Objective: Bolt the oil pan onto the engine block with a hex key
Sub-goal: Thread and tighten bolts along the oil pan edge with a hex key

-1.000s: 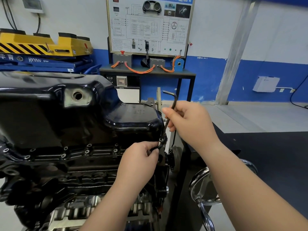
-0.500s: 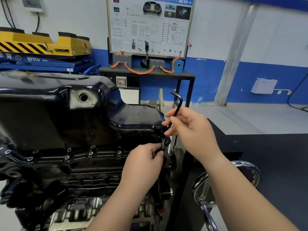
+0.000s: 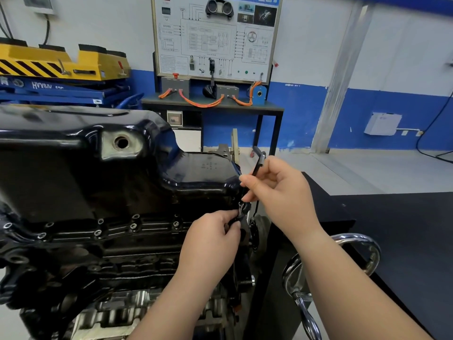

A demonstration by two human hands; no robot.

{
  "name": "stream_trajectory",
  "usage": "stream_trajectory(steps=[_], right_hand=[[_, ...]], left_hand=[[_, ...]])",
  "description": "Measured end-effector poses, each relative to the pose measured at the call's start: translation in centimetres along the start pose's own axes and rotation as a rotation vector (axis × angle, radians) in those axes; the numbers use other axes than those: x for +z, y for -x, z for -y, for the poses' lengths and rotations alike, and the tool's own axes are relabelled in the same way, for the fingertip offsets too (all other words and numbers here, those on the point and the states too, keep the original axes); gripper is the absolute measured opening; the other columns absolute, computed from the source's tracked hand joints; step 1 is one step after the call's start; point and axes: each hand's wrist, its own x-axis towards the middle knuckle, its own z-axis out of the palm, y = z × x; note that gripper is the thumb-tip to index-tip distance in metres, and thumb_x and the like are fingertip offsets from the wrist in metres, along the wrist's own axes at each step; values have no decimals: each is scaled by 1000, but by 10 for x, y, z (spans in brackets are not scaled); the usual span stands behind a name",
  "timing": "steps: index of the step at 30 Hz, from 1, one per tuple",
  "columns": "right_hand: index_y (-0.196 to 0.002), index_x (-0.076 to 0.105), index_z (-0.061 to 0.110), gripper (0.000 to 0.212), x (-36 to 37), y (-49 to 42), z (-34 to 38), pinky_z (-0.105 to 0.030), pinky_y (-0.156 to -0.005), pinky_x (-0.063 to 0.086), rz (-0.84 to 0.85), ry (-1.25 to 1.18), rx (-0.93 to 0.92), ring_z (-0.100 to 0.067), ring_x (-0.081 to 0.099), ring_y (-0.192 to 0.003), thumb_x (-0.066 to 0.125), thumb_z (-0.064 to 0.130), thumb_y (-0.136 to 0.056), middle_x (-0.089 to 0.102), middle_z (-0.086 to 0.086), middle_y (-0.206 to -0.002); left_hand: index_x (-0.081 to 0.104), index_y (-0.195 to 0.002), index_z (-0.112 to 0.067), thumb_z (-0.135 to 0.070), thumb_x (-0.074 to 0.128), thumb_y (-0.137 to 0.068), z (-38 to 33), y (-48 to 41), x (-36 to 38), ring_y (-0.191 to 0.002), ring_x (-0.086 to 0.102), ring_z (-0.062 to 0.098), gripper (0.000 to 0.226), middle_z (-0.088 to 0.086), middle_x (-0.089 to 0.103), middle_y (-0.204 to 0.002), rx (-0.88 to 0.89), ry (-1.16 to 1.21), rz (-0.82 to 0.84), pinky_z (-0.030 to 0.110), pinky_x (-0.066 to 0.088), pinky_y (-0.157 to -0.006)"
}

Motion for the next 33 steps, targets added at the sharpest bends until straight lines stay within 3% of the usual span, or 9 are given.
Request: stream_trajectory(steps=[2,6,8,10,14,21,24,29,33], right_hand=[[-70,50,12,25,1,0,1,-31,-59,58,-1,-18,8,-12,68,-55,70,18,-83,71,-3,-70],[-71,51,10,26,1,0,-1,-34,-58,58,-34,-41,23,-15,68,-53,73,20,-80,69,-11,-68],[-77,54,9,20,2,0,-2,-34,-60,58,-24,-47,21,-15,69,-55,71,19,-81,67,-14,-69],[-88,58,19,6,2,0,-3,-34,-65,59,22,-68,5,-14,69,-59,64,18,-87,68,-10,-74],[-107,59,32,24,0,2,-4,-30,-69,59,83,-78,-47,-15,69,-65,48,14,-97,66,-1,-80],[-92,65,26,21,2,5,-1,-27,-65,58,48,-44,-86,-11,68,-62,54,9,-93,69,0,-72],[-88,65,19,12,3,4,-1,-26,-62,58,40,-144,-28,-13,69,-60,59,9,-90,73,2,-83],[-88,57,6,4,4,2,-5,-26,-58,57,27,-249,20,-16,69,-58,60,7,-89,73,-3,-77],[-108,61,21,22,6,4,-6,-24,-64,56,43,-217,-36,-14,69,-63,47,8,-97,69,1,-76]], left_hand=[[60,-123,-30,-28,54,-91,0,-1,1,-89,53,-7,32,-14,66,-111,1,0,1,-2,31,-62],[58,-124,-32,-30,53,-91,1,-1,1,-67,45,-16,33,-19,66,-98,-2,-17,18,-2,31,-57],[58,-125,-32,-29,53,-92,2,-1,1,-70,45,-16,34,-17,66,-105,2,-15,15,-4,30,-57],[57,-125,-32,-29,53,-92,1,-1,2,-75,44,-15,34,-15,66,-111,2,-12,15,-3,30,-58],[58,-125,-33,-29,53,-92,1,-1,1,-68,42,-19,33,-16,66,-108,-10,-14,22,-2,34,-55],[58,-125,-32,-28,53,-92,0,0,0,-85,51,-6,34,-12,66,-110,-8,14,32,0,32,-63],[58,-125,-32,-27,53,-92,1,0,0,-84,48,-10,34,-14,66,-112,-8,8,37,-1,31,-62],[58,-123,-36,-28,53,-91,0,4,-3,-57,45,-18,34,-20,62,-74,-19,-11,80,-3,37,-56],[53,-126,-42,-31,52,-92,-1,7,-5,-72,50,-10,37,-17,68,-99,-27,-73,94,2,36,-62]])
